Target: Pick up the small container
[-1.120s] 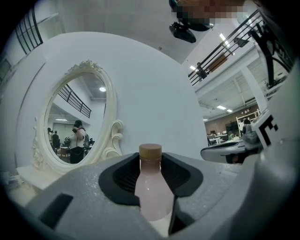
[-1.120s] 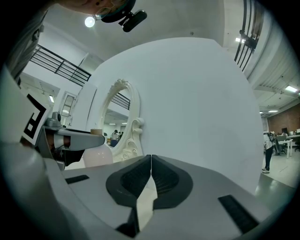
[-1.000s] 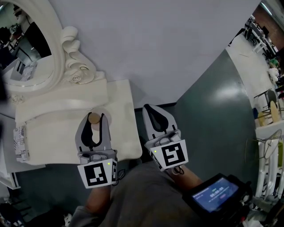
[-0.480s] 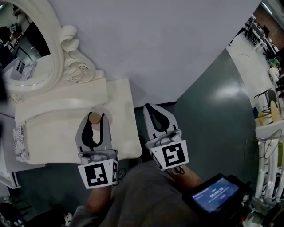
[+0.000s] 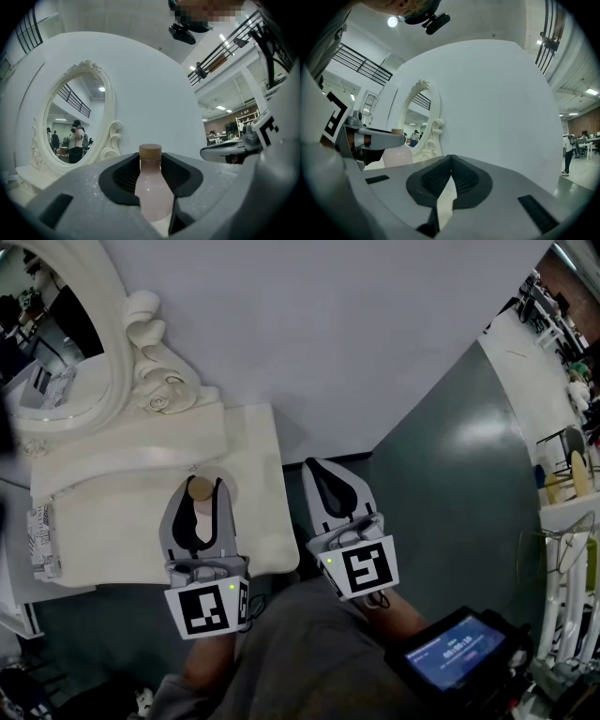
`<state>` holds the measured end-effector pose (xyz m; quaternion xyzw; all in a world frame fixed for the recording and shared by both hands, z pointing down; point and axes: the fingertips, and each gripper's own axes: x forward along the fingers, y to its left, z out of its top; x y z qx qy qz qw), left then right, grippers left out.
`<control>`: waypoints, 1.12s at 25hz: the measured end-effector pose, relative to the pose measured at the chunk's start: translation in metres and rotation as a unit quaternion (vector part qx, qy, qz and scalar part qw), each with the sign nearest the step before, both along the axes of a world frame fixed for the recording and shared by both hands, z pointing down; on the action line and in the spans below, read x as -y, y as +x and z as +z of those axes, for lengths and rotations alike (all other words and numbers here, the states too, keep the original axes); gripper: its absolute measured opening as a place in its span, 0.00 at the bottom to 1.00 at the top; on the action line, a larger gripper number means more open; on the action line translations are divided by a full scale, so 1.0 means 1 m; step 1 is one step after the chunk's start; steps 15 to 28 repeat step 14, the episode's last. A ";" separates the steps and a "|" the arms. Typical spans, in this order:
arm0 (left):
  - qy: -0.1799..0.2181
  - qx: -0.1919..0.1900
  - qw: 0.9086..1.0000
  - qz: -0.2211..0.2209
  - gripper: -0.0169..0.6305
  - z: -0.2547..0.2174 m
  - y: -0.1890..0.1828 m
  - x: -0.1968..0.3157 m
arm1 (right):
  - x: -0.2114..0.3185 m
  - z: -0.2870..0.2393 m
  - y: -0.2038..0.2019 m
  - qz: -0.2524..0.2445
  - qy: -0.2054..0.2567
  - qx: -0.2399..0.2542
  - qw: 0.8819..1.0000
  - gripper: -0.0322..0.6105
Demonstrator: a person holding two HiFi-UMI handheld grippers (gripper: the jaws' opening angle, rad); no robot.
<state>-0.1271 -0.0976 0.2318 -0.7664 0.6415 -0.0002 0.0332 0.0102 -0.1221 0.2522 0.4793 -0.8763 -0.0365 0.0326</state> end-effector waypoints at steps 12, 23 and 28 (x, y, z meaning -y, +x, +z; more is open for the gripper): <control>0.001 0.002 1.000 0.002 0.25 0.000 0.003 -0.002 | -0.001 0.001 0.002 0.000 0.002 0.001 1.000 0.07; 0.002 0.003 1.000 0.003 0.25 0.001 0.003 -0.003 | -0.002 0.002 0.003 0.000 0.001 0.000 1.000 0.07; 0.002 0.003 1.000 0.003 0.25 0.001 0.003 -0.003 | -0.002 0.002 0.003 0.000 0.001 0.000 1.000 0.07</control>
